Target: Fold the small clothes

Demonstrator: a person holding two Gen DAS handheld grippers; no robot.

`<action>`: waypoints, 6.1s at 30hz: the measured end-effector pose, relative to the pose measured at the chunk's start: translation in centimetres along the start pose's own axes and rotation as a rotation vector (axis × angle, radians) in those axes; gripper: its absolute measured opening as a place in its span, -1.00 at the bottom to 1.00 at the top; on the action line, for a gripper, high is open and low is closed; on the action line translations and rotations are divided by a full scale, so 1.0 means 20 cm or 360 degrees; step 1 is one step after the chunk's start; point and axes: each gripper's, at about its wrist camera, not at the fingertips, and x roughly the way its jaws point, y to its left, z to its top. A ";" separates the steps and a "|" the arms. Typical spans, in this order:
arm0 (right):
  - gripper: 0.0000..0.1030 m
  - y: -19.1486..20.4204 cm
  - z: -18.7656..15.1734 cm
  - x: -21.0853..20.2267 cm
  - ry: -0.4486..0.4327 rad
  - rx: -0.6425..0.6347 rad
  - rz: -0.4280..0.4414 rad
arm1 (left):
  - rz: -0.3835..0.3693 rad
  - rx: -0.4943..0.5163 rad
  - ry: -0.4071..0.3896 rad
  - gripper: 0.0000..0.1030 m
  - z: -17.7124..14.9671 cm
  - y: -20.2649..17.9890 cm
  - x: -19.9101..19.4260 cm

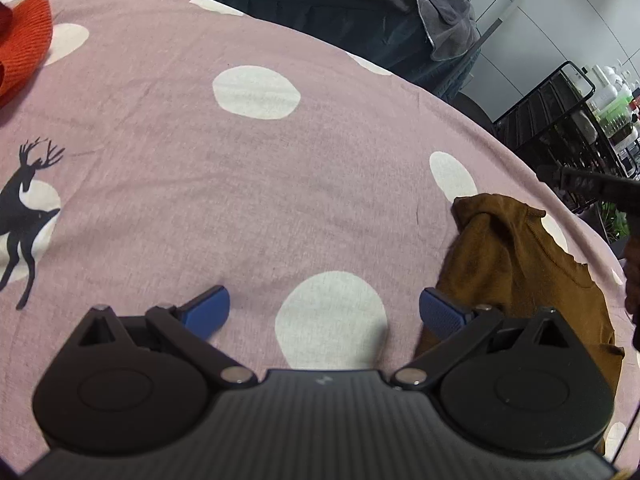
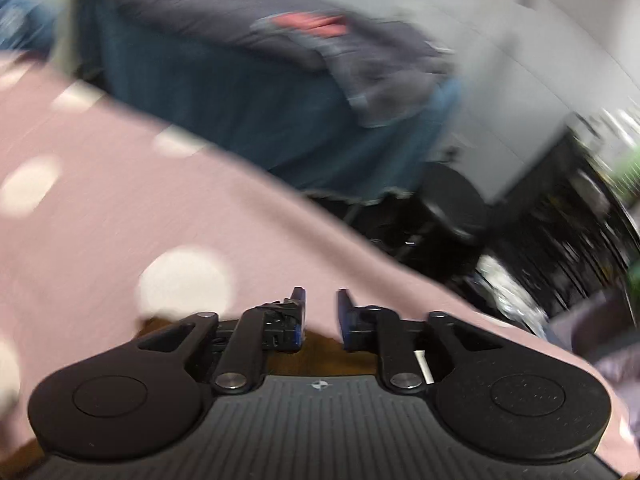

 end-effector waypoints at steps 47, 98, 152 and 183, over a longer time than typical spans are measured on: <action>-0.51 0.03 -0.04 0.09 0.0102 0.0558 0.0657 | 0.0120 0.0223 -0.0141 -0.22 0.05 -0.15 0.11; -0.84 -0.07 -0.16 0.26 0.0328 0.0052 0.0957 | 0.0220 0.0269 0.0105 0.99 0.03 -0.03 0.02; 0.42 0.01 -0.19 -0.26 -0.0111 0.0423 0.0813 | 0.0117 0.0709 0.0125 1.00 -0.40 -0.10 -0.27; 0.75 0.43 -0.75 -0.95 -0.0135 0.0378 0.1099 | 0.0227 0.0550 0.0254 0.99 -0.72 0.01 -0.69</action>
